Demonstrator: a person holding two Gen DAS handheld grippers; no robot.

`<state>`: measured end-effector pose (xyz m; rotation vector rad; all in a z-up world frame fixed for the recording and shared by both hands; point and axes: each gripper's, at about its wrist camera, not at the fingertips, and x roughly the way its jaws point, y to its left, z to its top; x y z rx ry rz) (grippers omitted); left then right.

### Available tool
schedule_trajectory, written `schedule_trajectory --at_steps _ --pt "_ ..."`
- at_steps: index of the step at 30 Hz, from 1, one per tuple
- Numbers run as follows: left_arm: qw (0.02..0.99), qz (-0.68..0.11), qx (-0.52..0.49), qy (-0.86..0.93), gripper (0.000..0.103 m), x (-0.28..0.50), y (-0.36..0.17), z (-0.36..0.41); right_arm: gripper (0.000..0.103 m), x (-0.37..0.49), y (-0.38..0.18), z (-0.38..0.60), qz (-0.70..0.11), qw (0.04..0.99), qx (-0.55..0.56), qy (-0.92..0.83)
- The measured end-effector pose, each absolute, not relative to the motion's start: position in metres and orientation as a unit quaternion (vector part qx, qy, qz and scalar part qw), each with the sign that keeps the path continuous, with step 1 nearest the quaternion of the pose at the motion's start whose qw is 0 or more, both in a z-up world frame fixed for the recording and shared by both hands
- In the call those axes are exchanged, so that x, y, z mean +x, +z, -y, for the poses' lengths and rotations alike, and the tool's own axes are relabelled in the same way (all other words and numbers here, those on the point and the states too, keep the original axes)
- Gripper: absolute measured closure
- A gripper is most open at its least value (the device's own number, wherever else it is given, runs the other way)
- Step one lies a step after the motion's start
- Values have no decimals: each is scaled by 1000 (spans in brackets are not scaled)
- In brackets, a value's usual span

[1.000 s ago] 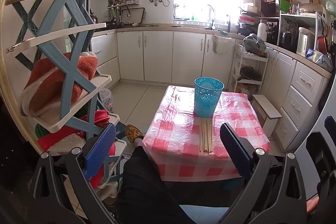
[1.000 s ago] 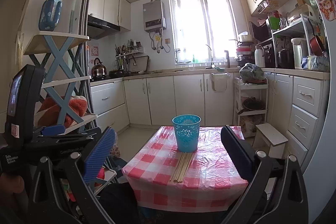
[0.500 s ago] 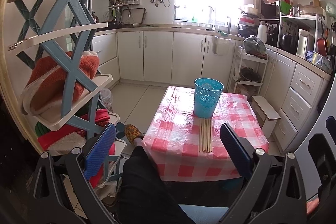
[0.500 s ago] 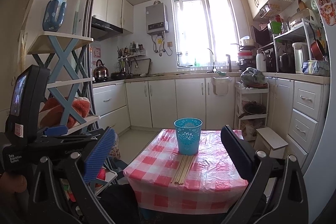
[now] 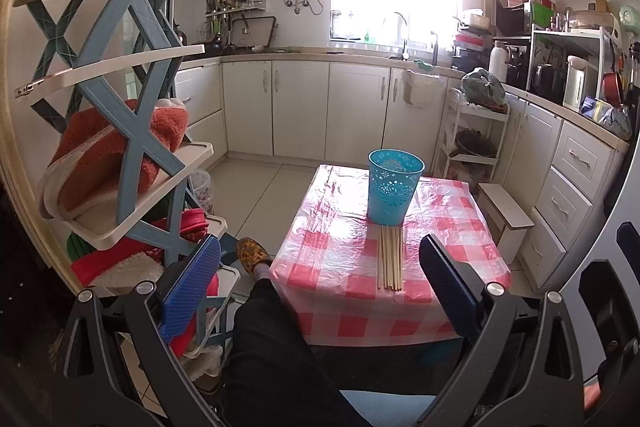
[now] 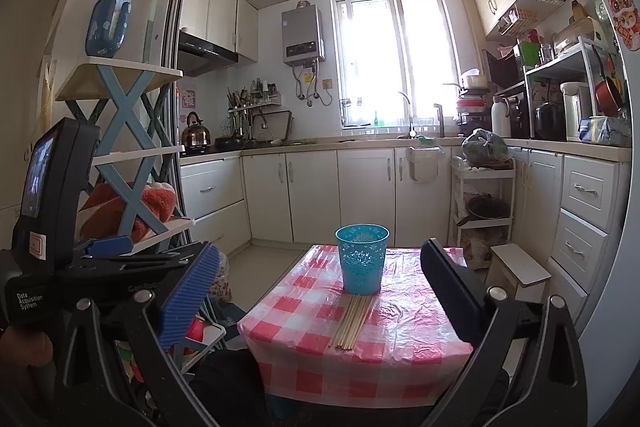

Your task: Organize utensils

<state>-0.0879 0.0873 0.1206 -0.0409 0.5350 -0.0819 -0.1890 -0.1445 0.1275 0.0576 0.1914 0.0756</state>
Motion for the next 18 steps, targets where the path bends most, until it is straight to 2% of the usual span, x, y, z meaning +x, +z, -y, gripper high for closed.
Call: schedule_trajectory --at_steps 18 --pt "954 -298 -22 -30 8 -76 117 -11 6 -166 116 149 -118 992 35 36"
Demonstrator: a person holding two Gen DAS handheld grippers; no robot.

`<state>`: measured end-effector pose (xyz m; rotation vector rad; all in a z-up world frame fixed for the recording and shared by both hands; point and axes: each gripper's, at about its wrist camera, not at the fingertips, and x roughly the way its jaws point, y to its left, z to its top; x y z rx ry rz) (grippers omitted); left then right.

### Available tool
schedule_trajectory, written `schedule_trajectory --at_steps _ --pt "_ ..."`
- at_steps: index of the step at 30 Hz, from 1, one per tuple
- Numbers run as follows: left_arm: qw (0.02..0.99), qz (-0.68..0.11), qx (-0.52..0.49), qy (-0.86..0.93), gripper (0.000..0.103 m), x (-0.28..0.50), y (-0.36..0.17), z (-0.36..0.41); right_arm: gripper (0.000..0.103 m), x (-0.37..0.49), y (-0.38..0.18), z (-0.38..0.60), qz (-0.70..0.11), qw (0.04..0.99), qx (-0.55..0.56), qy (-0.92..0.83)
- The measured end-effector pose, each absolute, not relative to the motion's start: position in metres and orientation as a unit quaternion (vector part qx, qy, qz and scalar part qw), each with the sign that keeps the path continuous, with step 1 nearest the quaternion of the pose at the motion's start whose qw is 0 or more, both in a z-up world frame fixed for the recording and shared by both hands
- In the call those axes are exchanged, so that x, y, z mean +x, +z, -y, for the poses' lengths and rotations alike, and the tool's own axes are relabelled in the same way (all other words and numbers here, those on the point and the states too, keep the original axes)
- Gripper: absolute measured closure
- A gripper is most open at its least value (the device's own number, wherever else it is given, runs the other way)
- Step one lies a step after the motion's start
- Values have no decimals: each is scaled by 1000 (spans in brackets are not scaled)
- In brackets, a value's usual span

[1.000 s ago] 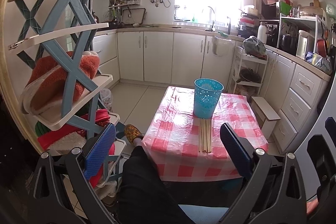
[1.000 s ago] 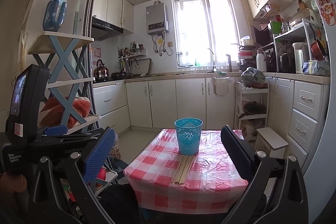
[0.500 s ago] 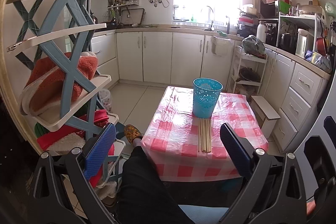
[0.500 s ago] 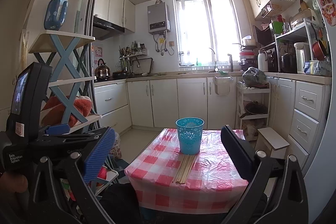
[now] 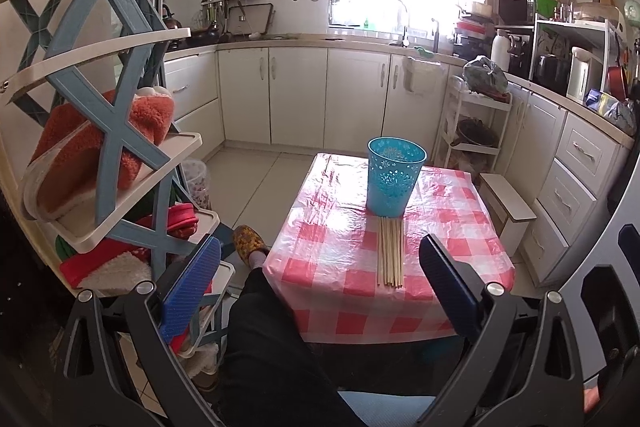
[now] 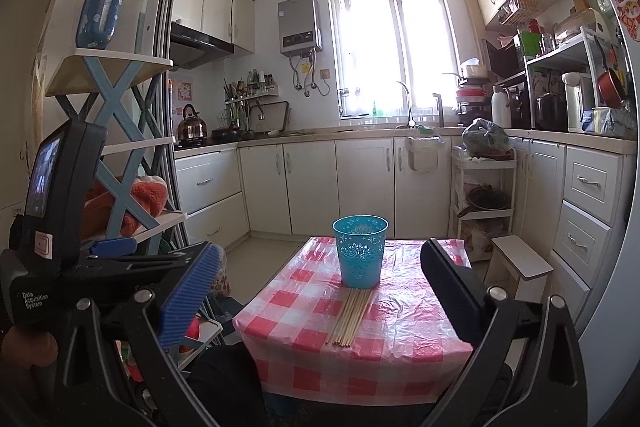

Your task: Organize utensils

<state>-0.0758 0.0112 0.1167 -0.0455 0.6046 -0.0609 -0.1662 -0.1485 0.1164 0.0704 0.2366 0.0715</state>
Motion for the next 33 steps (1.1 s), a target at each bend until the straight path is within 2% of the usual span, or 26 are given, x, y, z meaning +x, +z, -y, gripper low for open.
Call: schedule_trajectory --at_steps 11,21,22,25,27,29,33 --pt "948 -316 -20 -43 8 -15 87 8 6 -106 87 165 -172 983 58 15" --pt "928 -369 -31 -47 8 60 34 30 7 -5 17 194 -286 952 107 5" --pt "925 -375 -31 -47 8 66 29 32 9 7 7 196 -297 949 108 5" --pt "918 -392 -32 -54 8 84 13 36 32 50 -31 199 -353 929 116 6" --pt "913 -402 -34 -58 8 96 1 36 42 81 -61 204 -389 912 128 6" --pt "907 -416 -34 -55 8 106 -10 38 57 108 -89 204 -422 897 128 3" --pt "896 -439 -37 -51 8 125 -30 38 69 152 -131 202 -461 877 135 -3"
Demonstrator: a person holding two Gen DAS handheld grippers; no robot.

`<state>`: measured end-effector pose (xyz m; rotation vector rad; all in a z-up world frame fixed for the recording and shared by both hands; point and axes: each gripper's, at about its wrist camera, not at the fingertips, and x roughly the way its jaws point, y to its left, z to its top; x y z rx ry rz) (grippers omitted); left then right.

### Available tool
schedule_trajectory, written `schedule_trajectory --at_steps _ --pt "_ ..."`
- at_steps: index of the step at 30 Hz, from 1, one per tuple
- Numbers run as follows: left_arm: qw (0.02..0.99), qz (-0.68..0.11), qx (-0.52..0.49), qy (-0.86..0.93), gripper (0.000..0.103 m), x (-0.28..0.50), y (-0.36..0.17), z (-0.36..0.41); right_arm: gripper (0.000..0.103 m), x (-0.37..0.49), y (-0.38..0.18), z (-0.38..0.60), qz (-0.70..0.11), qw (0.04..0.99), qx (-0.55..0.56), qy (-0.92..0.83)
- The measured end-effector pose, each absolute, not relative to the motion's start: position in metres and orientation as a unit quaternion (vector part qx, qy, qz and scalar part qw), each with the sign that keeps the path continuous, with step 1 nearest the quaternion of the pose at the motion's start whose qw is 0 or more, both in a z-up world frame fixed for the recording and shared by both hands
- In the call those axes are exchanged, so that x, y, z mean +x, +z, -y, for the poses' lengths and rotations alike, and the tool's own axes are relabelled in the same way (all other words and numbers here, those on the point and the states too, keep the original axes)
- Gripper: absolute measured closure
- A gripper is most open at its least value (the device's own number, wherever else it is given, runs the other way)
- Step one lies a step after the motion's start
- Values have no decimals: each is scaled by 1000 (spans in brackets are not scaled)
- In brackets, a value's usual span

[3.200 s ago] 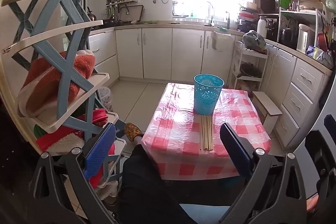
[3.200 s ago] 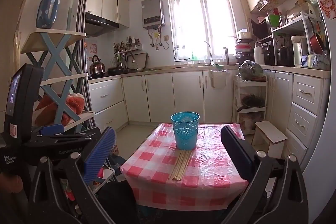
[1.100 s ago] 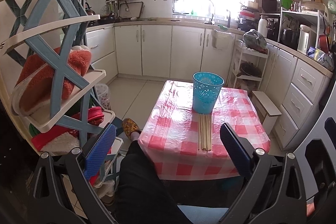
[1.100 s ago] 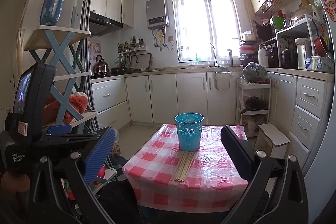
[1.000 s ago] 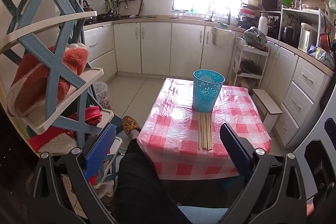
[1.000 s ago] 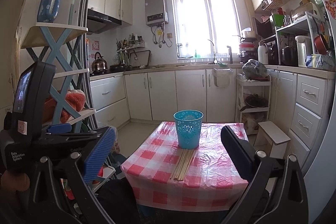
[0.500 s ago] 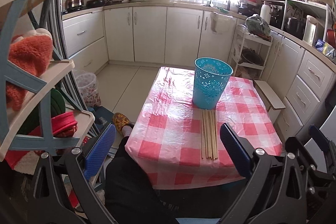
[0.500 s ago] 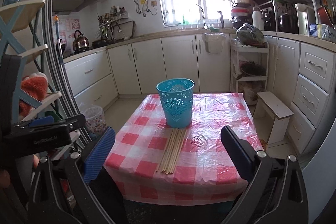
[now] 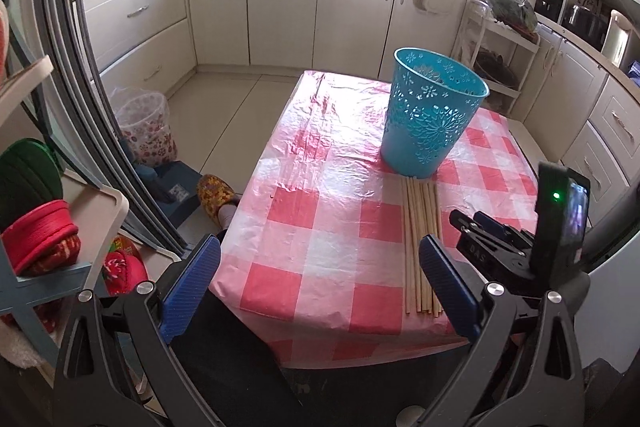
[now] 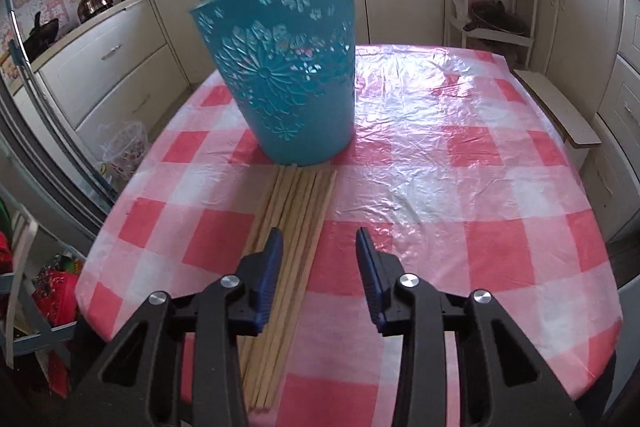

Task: Organize utensils
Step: 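Lower both tools toward the wooden sticks beside the teal cup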

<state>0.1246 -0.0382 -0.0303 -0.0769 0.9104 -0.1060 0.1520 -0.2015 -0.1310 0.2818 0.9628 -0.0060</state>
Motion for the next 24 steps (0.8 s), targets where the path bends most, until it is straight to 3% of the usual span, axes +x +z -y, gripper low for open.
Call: schedule_trajectory --at_steps 4,13,24 --pt "889 -455 -35 -47 8 144 -44 38 78 171 -155 199 -489 864 118 -9" --pt "870 -481 -53 -96 8 190 -75 62 85 171 -161 209 -486 866 118 14" --pt "852 -513 34 -98 13 241 -123 123 95 182 -165 219 -511 856 35 72"
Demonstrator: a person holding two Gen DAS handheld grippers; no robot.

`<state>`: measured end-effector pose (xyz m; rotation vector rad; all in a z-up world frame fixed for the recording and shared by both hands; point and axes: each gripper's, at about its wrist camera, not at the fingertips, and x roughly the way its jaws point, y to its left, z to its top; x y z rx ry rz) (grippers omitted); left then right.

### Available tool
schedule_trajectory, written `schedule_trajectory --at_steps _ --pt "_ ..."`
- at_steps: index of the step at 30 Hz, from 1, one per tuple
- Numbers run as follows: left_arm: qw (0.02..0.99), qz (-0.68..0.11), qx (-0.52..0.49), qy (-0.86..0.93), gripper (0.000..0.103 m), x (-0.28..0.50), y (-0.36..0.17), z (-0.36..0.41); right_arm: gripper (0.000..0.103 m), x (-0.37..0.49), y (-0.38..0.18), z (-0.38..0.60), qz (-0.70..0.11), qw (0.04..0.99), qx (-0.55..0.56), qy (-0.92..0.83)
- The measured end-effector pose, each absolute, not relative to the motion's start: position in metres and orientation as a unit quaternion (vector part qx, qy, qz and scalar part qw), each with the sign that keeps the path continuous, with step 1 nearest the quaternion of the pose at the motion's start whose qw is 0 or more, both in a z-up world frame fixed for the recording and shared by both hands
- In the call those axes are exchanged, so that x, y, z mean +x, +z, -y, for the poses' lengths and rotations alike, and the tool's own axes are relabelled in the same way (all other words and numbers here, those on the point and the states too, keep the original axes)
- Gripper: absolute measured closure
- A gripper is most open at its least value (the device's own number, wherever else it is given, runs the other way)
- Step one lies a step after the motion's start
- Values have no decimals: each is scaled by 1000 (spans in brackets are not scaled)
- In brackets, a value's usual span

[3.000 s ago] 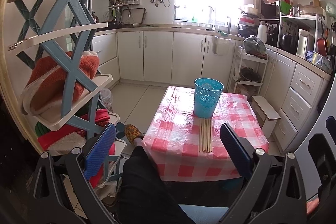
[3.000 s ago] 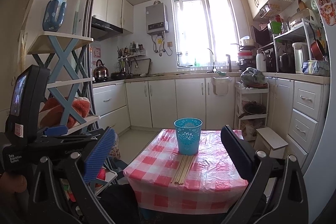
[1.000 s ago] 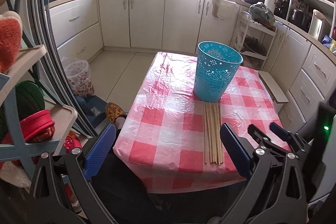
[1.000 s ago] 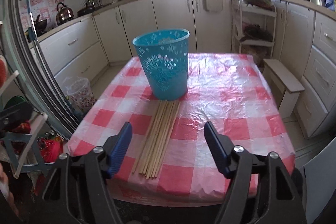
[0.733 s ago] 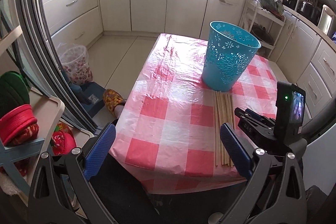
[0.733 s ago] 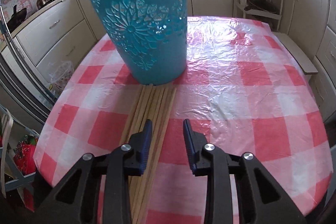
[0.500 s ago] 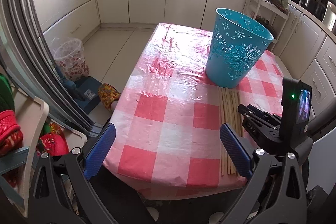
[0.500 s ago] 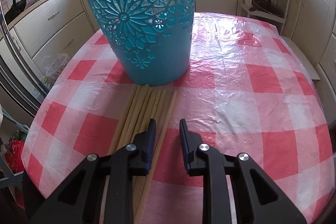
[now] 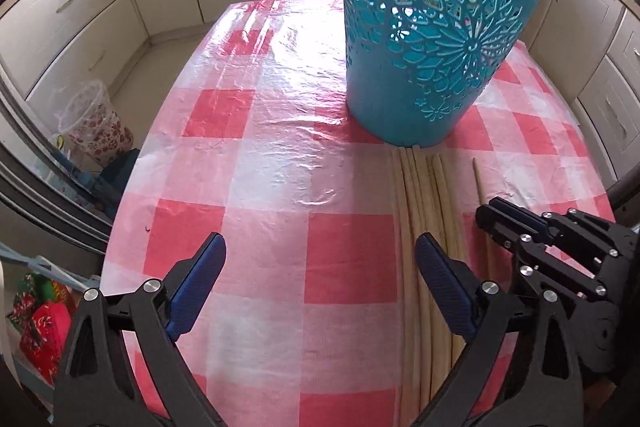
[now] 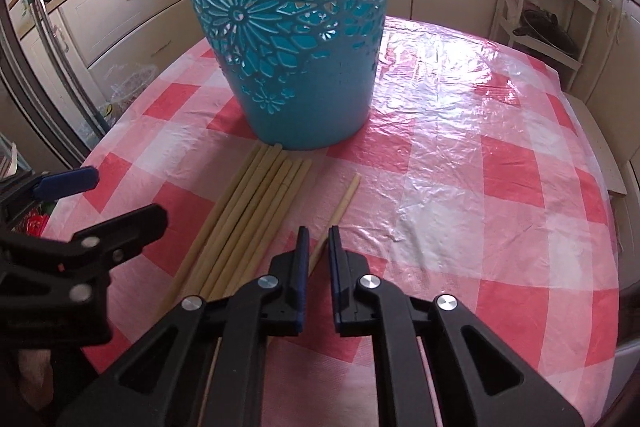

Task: Organize utensils
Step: 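Lower both tools toward the wooden sticks beside the teal cup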

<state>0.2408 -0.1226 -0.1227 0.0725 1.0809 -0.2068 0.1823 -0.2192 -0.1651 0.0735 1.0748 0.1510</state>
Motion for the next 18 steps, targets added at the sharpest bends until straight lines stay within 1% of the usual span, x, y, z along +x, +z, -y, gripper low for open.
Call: schedule_trajectory --at_steps 5,18 --pt "842 -528 59 -93 20 253 -136 134 96 185 -167 235 -522 848 36 86" --pt "842 -527 73 -94 21 253 -125 154 93 188 -168 247 -519 848 41 98"
